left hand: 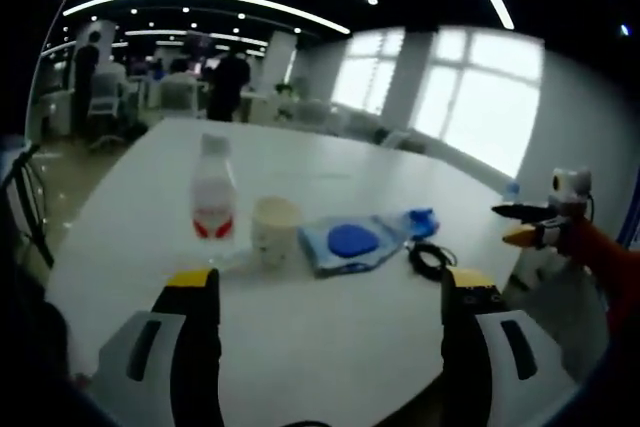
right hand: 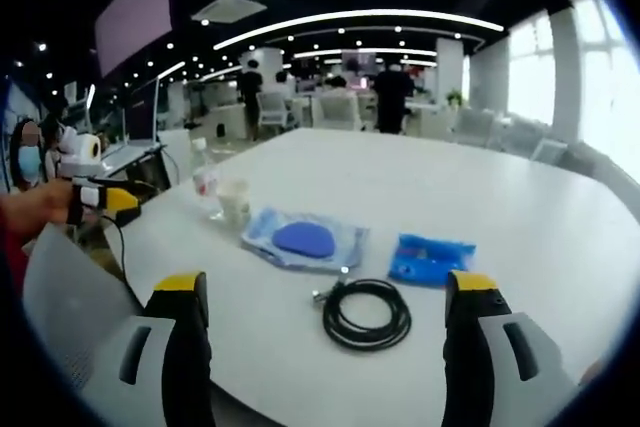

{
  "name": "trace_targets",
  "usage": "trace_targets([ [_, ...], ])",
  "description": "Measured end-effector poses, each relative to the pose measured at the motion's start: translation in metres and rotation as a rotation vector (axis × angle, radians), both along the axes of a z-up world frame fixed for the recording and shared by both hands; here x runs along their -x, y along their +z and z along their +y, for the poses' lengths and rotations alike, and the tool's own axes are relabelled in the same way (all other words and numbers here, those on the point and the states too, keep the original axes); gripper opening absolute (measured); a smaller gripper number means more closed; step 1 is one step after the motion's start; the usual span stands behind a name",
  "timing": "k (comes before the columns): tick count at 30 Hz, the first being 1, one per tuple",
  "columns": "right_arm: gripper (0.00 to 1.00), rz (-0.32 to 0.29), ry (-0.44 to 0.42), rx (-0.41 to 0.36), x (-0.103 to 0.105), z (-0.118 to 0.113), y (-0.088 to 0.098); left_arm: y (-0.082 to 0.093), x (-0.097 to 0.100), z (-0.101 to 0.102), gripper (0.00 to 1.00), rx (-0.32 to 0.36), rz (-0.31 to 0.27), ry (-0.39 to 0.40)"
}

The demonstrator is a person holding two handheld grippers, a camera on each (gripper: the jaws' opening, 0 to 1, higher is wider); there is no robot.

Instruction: Arrange the tabletop items into an orderly group along one side of the table until the central work area is clear of visible clutter.

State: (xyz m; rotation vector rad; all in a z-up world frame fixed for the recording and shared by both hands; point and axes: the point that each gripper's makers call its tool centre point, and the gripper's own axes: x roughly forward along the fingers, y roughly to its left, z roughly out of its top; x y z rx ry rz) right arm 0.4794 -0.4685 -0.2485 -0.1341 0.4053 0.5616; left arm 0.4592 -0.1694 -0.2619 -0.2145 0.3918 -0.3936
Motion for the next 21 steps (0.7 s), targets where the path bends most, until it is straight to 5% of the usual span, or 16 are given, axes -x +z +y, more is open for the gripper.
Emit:
trace_targets([
  [21, 0.97, 0.007, -0.008, -0.003, -0.0017, -0.0006, -0.0026, -0.0039, -0.0028, -0.002, 0.88, 0.0, 0.007, -0.007],
])
